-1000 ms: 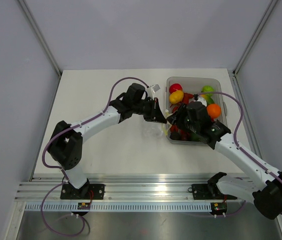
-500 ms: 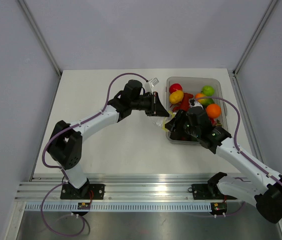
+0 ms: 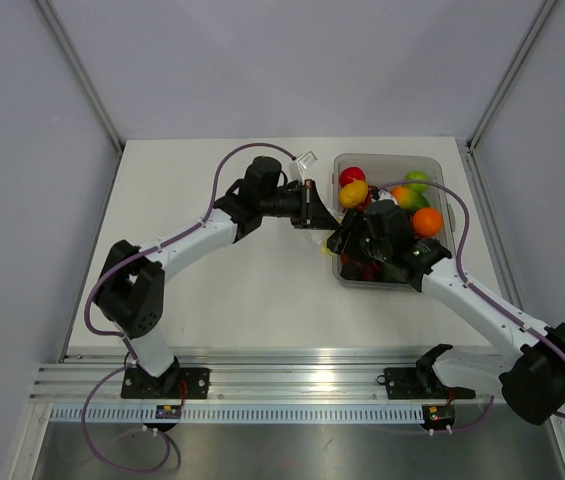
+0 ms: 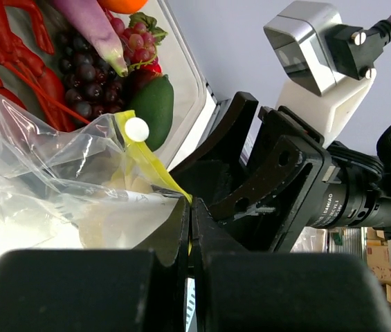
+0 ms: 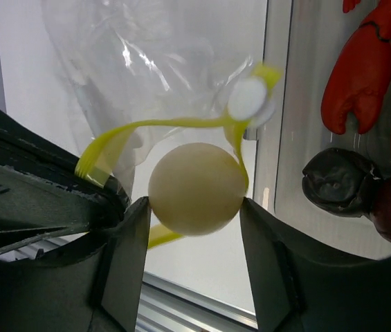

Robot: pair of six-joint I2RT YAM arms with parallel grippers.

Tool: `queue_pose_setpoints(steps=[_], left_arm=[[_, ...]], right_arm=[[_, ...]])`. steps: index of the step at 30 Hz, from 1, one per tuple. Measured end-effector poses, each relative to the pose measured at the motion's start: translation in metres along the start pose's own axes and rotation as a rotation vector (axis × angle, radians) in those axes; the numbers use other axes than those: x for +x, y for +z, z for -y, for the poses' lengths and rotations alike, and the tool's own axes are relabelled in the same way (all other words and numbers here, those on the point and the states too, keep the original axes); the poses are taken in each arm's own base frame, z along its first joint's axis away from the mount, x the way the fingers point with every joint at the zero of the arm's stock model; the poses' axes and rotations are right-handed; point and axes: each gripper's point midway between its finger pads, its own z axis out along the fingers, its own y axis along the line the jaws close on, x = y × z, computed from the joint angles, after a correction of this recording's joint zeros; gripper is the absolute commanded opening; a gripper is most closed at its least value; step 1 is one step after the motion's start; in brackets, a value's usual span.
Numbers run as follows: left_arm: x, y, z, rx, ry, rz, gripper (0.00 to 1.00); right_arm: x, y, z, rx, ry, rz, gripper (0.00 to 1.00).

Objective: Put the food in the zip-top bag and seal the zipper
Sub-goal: Place the fake food in the zipper food storage bag.

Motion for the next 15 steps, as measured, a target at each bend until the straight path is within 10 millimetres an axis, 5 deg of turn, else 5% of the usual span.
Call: queue_pose_setpoints(steps=[5,15], left_arm=[[-0.0047,-0.0024,-0.0031,-0.004,-0.001,0.013,0.0],[-0.0016,-0.0006,-0.0097,-0.003,-0.013,0.008,0.0]], right_arm=[[0.0011,0.0051,0.0042,0.033,-0.023,-0.018,0.8],[0.0022,0.0058,0.0073,0.045,-0.035,-0.021,0.76]])
